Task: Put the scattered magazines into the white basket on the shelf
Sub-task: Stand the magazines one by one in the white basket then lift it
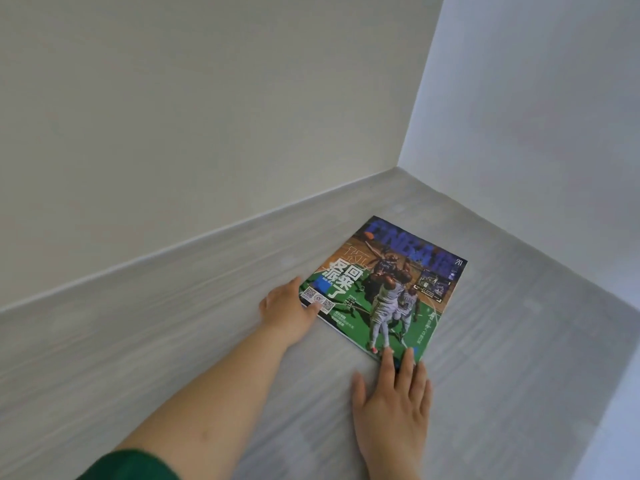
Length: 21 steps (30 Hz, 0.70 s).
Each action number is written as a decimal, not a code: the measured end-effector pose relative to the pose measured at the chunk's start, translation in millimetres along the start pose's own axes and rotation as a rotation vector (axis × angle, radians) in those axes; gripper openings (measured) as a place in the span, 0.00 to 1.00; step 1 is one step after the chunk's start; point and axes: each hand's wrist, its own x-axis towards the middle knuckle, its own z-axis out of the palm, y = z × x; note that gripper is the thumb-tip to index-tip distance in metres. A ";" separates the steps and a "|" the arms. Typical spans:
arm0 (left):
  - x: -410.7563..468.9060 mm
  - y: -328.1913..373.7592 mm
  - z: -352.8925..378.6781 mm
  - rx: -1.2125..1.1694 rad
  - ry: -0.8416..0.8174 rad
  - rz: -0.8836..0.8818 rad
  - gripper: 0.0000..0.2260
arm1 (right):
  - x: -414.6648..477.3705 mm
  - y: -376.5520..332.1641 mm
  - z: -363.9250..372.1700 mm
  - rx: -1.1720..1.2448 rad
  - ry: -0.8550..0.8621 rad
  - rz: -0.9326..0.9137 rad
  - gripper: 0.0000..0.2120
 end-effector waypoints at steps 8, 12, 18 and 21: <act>14.0 9.4 -7.9 -0.004 -0.104 -0.068 0.24 | -0.4 -0.6 1.2 0.003 -0.003 0.008 0.32; 3.9 13.0 -18.4 -0.096 -0.178 0.008 0.15 | -1.3 -1.8 -0.6 0.023 -0.018 0.005 0.31; -34.9 8.7 -27.2 -0.389 -0.069 0.054 0.12 | -5.6 -0.1 -9.5 0.058 -0.002 -0.045 0.28; -58.7 -5.5 -47.8 -0.626 -0.012 0.008 0.11 | -13.3 2.5 -14.6 0.226 0.062 -0.113 0.24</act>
